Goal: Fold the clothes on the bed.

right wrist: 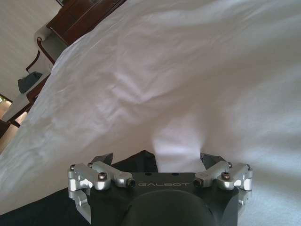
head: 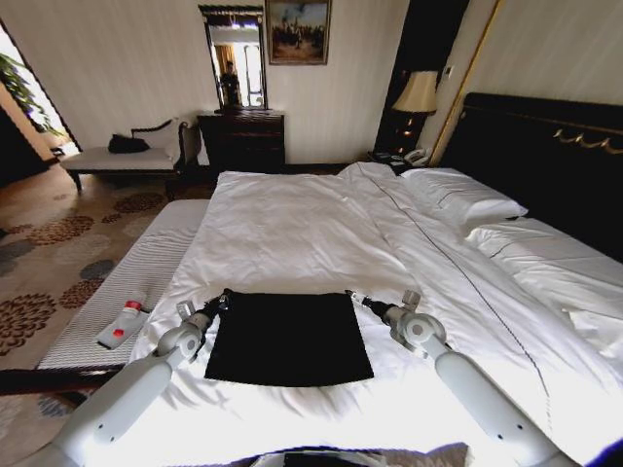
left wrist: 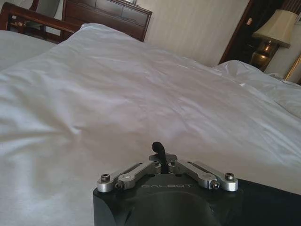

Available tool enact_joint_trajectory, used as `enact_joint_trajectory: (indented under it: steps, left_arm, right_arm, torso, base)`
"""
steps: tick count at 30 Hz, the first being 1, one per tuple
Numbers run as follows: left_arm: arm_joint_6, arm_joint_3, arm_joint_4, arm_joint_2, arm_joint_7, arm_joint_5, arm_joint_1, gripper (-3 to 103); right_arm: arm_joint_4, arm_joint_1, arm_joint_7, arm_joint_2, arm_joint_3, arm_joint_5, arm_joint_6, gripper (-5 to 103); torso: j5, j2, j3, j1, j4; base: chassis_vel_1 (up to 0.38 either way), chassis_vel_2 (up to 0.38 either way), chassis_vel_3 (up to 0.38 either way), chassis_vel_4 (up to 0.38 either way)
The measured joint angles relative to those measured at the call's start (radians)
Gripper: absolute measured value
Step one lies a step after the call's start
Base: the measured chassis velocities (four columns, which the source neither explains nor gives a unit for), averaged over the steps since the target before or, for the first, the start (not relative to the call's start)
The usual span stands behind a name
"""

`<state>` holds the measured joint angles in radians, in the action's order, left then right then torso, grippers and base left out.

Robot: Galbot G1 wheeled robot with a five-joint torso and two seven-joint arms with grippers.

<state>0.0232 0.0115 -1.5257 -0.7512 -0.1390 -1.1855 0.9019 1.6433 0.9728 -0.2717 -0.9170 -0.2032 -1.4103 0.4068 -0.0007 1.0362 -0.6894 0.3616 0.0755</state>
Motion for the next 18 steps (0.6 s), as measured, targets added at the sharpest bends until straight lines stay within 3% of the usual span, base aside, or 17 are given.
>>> enact_joint_trajectory:
  steps: [7,16,18]
  left_arm:
    - [0.003,0.01,-0.001,0.018,0.0,-0.011,-0.014,2]
    - [0.003,0.013,-0.011,0.02,-0.003,-0.012,-0.011,2]
    - [0.004,0.013,-0.012,0.021,-0.003,-0.012,-0.009,2]
  right_arm:
    - [-0.012,-0.007,0.004,-0.033,-0.004,-0.011,0.003,101]
    - [-0.031,-0.021,0.004,-0.055,0.015,-0.008,0.008,88]
    - [-0.039,-0.024,0.004,-0.057,0.018,-0.005,0.008,77]
  torso:
    - [0.0001,0.0,0.0,0.0,0.0]
    - [0.0001,0.0,0.0,0.0,0.0]
    - [0.0001,0.0,0.0,0.0,0.0]
  base:
    - [0.0,0.0,0.0,0.0]
    - [0.0,0.0,0.0,0.0]
    - [0.0,0.0,0.0,0.0]
